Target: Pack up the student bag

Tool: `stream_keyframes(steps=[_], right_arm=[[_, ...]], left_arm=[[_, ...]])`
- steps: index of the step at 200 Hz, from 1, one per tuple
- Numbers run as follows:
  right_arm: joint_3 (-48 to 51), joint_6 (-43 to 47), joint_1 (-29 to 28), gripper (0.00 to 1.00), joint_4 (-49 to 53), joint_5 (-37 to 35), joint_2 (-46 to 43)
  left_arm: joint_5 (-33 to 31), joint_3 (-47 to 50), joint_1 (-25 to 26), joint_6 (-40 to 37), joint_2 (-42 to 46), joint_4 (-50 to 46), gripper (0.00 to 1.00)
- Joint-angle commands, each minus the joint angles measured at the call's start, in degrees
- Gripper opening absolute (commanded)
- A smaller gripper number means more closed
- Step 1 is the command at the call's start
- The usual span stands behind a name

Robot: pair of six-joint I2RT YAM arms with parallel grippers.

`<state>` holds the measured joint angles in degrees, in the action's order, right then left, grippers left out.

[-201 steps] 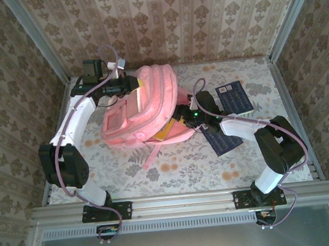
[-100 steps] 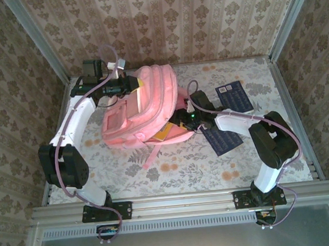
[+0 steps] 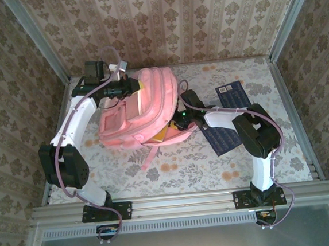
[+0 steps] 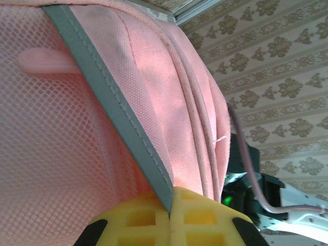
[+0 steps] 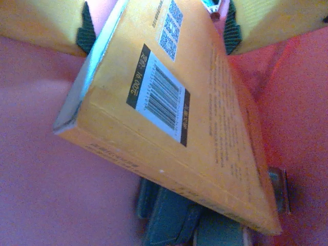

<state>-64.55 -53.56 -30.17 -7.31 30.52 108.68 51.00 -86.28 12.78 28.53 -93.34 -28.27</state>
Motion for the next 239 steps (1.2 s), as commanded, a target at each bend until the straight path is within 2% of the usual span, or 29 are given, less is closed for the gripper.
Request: stream_keyframes(steps=[1, 27, 36, 48, 63, 92, 106, 116, 125, 145, 162, 188, 209, 239], right_arm=[[0.3, 5.8, 0.1, 0.79, 8.3, -7.9, -6.4], [3.9, 11.0, 0.0, 0.88, 18.9, -21.1, -13.5], [5.1, 12.3, 0.1, 0.90, 22.2, -25.1, -16.1], [6.3, 13.4, 0.6, 0.92, 25.8, -28.6, -19.7], [7.5, 14.6, 1.8, 0.93, 29.7, -29.1, -23.8], [14.6, 13.3, 4.4, 0.94, 32.3, -37.7, -36.9], [18.1, 12.4, 7.1, 0.95, 33.1, -38.9, -42.3], [20.1, 12.2, 9.2, 0.96, 34.6, -40.2, -45.5], [21.3, 12.0, 11.0, 0.97, 36.1, -41.4, -47.4], [24.4, 12.4, 16.6, 0.98, 37.3, -40.7, -49.7], [26.9, 12.7, 22.0, 0.99, 35.2, -37.2, -49.4], [28.1, 12.9, 27.8, 0.99, 31.6, -34.2, -45.5], [27.3, 13.8, 29.7, 0.99, 29.3, -32.2, -41.0], [25.2, 15.8, 30.5, 0.97, 27.2, -29.0, -34.2]], left_arm=[[-4.5, -1.6, 0.1, -4.6, 3.1, -2.6, 0.00], [-13.7, -2.5, 1.5, -8.1, 2.3, -7.8, 0.00], [-19.4, -3.0, 3.0, -9.9, 1.8, -9.9, 0.09], [-23.0, -3.8, 5.4, -11.7, 0.7, -11.8, 0.13], [-24.8, -4.5, 8.0, -12.5, -1.2, -13.0, 0.14], [-25.3, -3.2, 11.8, -10.4, -4.5, -10.3, 0.14], [-25.6, -3.5, 13.0, -9.7, -6.7, -9.8, 0.14], [-26.5, -4.2, 13.0, -9.4, -7.9, -10.2, 0.19], [-27.8, -4.9, 14.9, -9.4, -8.6, -10.8, 0.25], [-30.3, -7.2, 15.8, -9.5, -8.8, -12.0, 0.39], [-32.4, -10.3, 18.2, -9.6, -8.5, -13.3, 0.46], [-30.5, -12.8, 24.1, -7.2, -8.8, -12.3, 0.56], [-25.1, -9.6, 29.3, -1.6, -9.0, -5.7, 0.58], [-21.2, -3.4, 36.0, 6.3, -11.7, 4.5, 0.58]])
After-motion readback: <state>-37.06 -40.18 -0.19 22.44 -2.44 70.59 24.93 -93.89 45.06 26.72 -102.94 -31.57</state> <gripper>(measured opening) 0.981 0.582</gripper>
